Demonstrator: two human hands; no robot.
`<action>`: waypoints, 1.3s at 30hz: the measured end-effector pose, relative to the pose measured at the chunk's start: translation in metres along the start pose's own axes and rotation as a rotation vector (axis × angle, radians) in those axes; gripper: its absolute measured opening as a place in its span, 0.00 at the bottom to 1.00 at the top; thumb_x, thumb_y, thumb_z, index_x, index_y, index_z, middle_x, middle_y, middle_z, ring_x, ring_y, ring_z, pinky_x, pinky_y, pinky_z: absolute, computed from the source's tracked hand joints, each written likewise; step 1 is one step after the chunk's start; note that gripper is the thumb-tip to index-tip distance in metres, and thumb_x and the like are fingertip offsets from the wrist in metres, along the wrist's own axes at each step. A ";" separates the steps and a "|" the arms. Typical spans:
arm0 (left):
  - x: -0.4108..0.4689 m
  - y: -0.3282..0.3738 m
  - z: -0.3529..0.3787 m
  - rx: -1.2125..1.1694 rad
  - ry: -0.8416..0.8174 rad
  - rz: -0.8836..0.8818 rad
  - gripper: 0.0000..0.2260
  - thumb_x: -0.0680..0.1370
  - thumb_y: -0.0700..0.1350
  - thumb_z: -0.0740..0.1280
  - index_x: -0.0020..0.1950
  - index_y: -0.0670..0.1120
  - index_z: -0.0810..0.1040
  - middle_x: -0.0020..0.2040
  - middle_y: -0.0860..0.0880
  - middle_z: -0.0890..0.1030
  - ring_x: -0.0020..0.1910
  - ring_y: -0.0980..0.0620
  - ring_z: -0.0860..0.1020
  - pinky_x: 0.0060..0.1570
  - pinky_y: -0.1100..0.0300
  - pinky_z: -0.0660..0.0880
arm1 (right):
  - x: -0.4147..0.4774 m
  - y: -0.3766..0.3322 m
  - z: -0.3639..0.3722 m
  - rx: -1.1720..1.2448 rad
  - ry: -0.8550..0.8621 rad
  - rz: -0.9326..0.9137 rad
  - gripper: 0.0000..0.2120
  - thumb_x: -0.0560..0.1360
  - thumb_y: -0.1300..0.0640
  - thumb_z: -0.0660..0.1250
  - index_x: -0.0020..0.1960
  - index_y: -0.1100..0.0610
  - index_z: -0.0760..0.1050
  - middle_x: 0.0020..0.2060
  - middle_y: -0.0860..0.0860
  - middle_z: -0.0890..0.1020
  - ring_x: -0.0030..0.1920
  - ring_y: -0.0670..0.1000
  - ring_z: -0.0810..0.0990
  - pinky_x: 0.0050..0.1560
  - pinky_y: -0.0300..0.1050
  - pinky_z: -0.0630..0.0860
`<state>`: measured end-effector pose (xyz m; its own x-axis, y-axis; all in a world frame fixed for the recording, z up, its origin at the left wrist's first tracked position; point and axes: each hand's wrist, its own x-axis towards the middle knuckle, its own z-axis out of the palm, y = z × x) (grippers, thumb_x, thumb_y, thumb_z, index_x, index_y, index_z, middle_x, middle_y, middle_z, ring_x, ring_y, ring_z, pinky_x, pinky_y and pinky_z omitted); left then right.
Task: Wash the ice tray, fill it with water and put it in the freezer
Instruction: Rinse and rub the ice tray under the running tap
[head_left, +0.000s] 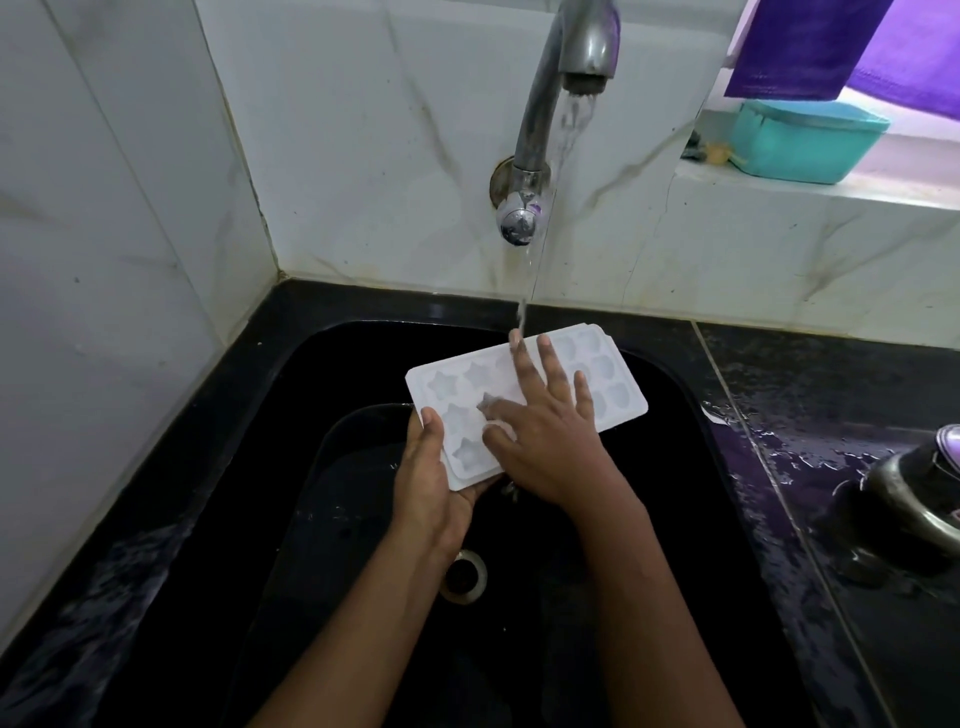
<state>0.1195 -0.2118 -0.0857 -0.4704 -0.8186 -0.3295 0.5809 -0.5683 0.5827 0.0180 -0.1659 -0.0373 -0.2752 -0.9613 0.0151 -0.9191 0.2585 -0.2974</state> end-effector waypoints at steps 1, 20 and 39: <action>-0.001 -0.001 0.001 0.003 -0.006 -0.007 0.15 0.83 0.50 0.54 0.67 0.48 0.73 0.57 0.44 0.83 0.50 0.46 0.84 0.44 0.48 0.81 | 0.000 0.003 -0.002 0.012 0.002 0.027 0.16 0.79 0.47 0.54 0.63 0.42 0.73 0.75 0.45 0.34 0.73 0.47 0.29 0.70 0.56 0.30; -0.003 -0.005 0.006 0.032 0.008 -0.008 0.15 0.84 0.50 0.54 0.66 0.50 0.74 0.53 0.48 0.85 0.45 0.51 0.84 0.39 0.55 0.82 | -0.002 -0.019 0.003 -0.090 0.054 0.064 0.15 0.78 0.48 0.53 0.49 0.54 0.76 0.72 0.45 0.29 0.73 0.48 0.28 0.72 0.59 0.33; -0.004 -0.006 0.006 0.013 -0.011 -0.013 0.17 0.83 0.51 0.54 0.68 0.48 0.72 0.57 0.44 0.83 0.50 0.46 0.83 0.45 0.48 0.81 | -0.003 0.003 -0.008 0.040 0.007 0.115 0.14 0.79 0.47 0.55 0.60 0.43 0.75 0.76 0.47 0.34 0.74 0.48 0.29 0.70 0.57 0.30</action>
<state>0.1144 -0.2050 -0.0834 -0.4850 -0.8104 -0.3288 0.5664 -0.5775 0.5879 0.0136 -0.1617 -0.0308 -0.3803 -0.9248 -0.0144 -0.8694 0.3627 -0.3355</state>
